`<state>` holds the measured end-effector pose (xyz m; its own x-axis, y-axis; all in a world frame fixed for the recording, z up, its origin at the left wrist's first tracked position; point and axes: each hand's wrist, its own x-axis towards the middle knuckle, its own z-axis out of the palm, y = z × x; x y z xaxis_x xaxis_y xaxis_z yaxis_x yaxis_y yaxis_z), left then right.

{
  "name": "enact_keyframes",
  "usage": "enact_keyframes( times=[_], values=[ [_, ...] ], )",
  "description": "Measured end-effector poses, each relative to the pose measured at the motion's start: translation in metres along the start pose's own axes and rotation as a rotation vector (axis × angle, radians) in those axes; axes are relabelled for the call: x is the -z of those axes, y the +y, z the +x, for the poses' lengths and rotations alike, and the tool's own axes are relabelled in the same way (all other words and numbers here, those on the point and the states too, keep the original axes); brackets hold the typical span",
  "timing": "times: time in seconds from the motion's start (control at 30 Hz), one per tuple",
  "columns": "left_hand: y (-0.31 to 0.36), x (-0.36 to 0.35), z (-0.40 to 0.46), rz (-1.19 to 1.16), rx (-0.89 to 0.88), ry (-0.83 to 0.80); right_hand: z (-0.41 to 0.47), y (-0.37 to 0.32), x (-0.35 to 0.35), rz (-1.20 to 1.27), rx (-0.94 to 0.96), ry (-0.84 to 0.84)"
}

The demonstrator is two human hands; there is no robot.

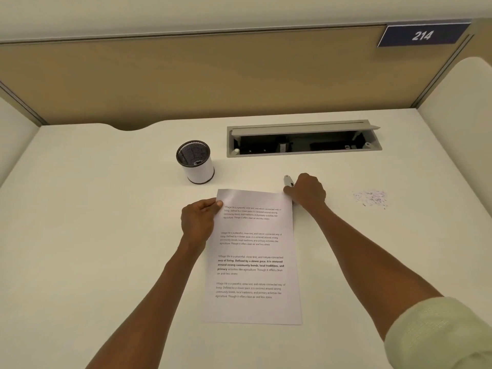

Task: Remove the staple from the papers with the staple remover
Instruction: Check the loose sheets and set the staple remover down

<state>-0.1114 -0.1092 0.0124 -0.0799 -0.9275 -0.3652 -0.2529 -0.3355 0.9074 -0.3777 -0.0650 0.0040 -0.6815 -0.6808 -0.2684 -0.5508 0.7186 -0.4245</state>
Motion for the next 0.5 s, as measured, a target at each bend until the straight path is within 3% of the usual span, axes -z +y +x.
enact_keyframes(
  times=[0.2,0.3,0.4,0.5],
  values=[
    [0.003,0.000,-0.003,0.001,-0.002,-0.026,0.007,0.006,0.009,0.259,-0.044,0.064],
    [0.007,-0.002,-0.008,-0.007,-0.002,-0.055,0.010,0.004,0.031,0.592,-0.086,0.091],
    [0.013,-0.007,-0.014,-0.037,0.001,-0.117,-0.005,-0.004,0.056,1.146,-0.050,-0.150],
    [0.021,-0.013,-0.020,-0.056,-0.015,-0.162,-0.021,-0.016,0.068,1.289,0.093,-0.362]
  ],
)
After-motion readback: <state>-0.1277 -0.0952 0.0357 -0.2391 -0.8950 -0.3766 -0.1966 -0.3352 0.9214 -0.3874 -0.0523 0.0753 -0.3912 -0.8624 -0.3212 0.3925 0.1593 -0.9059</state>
